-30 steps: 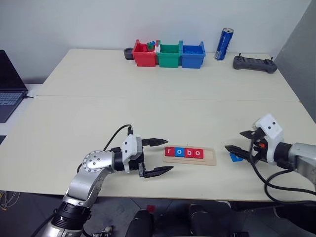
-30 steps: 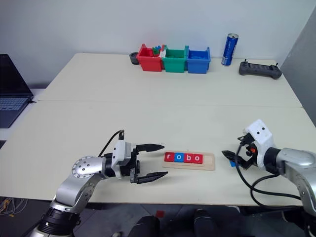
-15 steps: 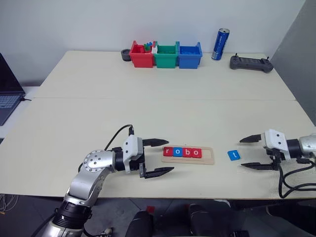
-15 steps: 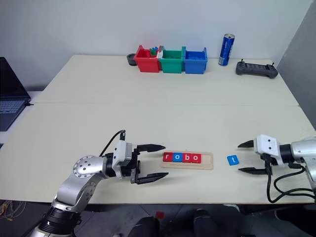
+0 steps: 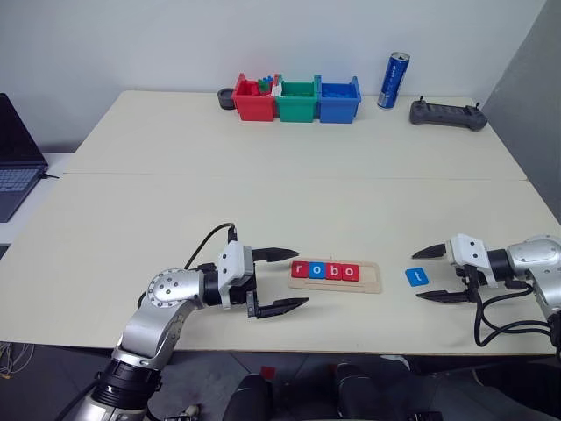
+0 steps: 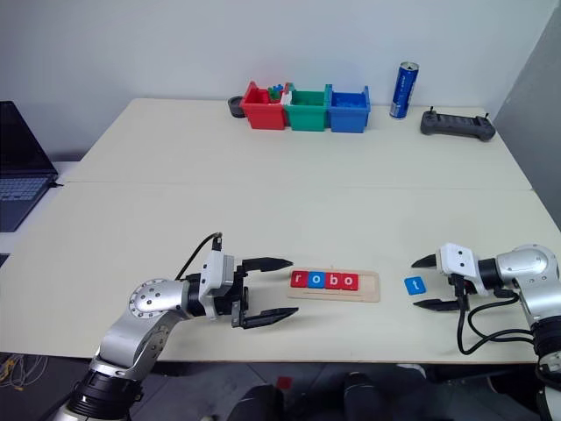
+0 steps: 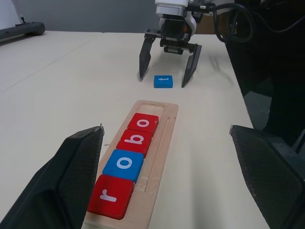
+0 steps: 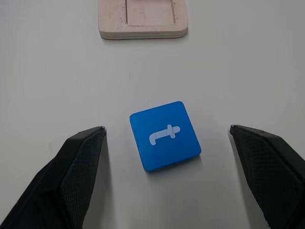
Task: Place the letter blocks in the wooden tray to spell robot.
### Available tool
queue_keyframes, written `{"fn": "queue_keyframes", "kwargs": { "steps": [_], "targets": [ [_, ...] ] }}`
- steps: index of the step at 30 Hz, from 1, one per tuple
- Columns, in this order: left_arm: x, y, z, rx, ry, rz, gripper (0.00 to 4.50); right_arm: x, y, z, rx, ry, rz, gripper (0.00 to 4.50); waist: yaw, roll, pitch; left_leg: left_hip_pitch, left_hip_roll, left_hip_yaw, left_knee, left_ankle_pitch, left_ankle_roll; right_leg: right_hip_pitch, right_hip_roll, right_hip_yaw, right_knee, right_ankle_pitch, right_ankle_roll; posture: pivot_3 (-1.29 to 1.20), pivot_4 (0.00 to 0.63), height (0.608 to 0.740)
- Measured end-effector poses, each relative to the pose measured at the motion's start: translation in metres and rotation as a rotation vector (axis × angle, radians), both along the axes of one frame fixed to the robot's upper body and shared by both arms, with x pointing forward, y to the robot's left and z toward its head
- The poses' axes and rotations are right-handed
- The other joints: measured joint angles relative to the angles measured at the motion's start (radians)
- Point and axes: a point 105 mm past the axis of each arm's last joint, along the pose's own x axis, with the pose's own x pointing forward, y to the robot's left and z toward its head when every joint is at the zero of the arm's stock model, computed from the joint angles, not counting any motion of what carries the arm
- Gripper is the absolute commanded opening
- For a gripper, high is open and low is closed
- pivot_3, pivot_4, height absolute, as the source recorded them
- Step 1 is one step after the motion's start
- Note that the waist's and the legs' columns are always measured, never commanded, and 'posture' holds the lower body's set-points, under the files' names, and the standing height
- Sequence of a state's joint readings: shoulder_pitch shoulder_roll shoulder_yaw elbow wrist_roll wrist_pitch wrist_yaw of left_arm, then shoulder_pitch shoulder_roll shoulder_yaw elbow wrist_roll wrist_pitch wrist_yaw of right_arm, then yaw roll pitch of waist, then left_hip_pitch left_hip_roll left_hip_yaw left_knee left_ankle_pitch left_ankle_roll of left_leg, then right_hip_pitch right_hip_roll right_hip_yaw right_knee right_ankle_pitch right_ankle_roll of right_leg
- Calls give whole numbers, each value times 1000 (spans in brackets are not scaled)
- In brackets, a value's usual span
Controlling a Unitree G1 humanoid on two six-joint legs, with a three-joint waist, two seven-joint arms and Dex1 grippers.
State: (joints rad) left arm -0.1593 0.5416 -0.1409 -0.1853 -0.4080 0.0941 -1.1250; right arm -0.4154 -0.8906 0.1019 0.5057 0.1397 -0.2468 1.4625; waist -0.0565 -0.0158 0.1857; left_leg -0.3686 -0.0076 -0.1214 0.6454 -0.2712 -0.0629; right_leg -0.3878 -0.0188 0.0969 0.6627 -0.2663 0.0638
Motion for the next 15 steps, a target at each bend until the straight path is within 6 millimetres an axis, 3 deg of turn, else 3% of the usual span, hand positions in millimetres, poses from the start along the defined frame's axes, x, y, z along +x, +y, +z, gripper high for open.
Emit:
{"fn": "queue_keyframes", "kwargs": {
  "steps": [7,15],
  "targets": [
    [0,1,0,3,0,0,4500,0,1,0,4,3,3,1481,-1,0,0,2,0,1,0,0,0,1,0,0,0,0,0,0,150,740],
    [0,1,0,3,0,-1,4500,0,2,0,9,13,-5,1467,-1,0,0,2,0,1,0,0,0,1,0,1,0,0,0,0,150,740]
  ]
}}
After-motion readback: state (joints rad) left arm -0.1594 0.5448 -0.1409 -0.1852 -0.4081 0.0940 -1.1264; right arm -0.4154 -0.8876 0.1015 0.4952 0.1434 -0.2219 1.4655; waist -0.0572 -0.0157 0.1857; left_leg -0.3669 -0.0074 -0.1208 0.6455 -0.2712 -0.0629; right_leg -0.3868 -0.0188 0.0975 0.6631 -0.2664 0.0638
